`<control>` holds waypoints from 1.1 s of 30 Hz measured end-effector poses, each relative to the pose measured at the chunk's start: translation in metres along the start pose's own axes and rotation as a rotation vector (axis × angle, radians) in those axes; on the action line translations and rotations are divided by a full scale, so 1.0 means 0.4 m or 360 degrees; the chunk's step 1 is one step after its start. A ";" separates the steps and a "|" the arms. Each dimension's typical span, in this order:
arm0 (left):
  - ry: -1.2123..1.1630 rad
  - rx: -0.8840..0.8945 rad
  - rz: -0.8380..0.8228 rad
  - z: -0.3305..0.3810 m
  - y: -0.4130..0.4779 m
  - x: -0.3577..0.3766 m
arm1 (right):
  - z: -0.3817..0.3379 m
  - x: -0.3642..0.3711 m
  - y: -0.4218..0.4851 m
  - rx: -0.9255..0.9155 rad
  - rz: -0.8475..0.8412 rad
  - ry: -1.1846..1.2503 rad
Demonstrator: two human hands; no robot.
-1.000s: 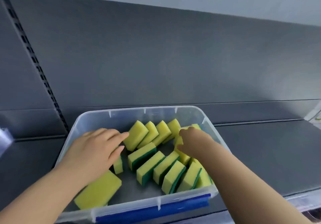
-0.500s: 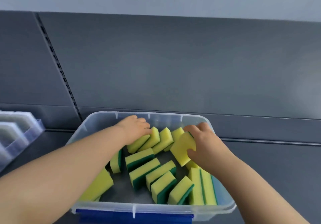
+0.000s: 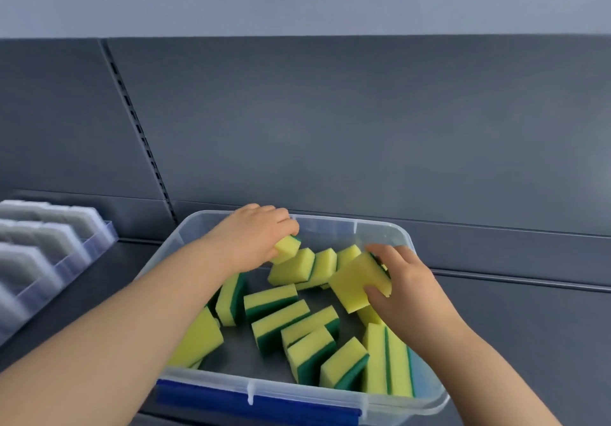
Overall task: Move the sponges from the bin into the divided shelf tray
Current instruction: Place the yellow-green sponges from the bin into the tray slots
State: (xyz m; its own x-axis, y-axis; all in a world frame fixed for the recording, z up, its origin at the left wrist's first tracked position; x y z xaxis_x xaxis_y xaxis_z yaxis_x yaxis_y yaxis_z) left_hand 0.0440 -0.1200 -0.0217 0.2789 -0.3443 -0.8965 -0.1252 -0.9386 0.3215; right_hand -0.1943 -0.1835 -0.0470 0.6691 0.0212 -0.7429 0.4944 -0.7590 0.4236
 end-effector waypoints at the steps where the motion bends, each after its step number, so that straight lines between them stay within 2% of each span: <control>1: -0.0113 -0.0109 0.0130 0.017 -0.017 -0.023 | 0.003 0.000 0.001 0.0001 0.0011 0.0030; 4: -0.0309 -0.0401 0.0412 0.075 -0.077 -0.084 | 0.008 0.006 0.005 0.0008 0.0023 0.0111; 9: -0.0491 -0.0806 0.0572 0.147 -0.171 -0.124 | -0.012 0.017 0.000 -0.0006 -0.0004 0.0210; 18: -0.0256 -0.0892 0.0879 0.103 -0.389 -0.210 | -0.187 0.045 -0.072 -0.0266 0.0411 0.0449; 23: -0.0184 -0.1028 0.0918 0.018 -0.596 -0.233 | -0.375 0.110 -0.136 -0.0274 0.0473 0.0612; 28: -0.0166 -0.1081 0.0990 -0.088 -0.888 -0.273 | -0.654 0.241 -0.268 -0.0386 0.0470 0.0787; 33: -0.0151 -0.1363 0.0901 -0.202 -1.199 -0.284 | -0.891 0.382 -0.388 -0.0526 0.0268 0.0817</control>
State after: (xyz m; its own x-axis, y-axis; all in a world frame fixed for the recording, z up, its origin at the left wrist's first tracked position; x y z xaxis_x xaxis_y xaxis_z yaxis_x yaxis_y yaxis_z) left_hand 0.1493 0.3674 -0.0495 0.3090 -0.7725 -0.5548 0.5163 -0.3537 0.7800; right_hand 0.0289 0.1695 -0.0417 0.8931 0.2908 -0.3433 0.4494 -0.5400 0.7116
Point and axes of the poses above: each hand's wrist, its own y-axis towards the middle knuckle, its own x-axis out of the palm, z = x × y, the point moved 1 cm from there along y, towards the middle knuckle, and after that the axes turned 15 degrees about z, right-handed, at the moved point
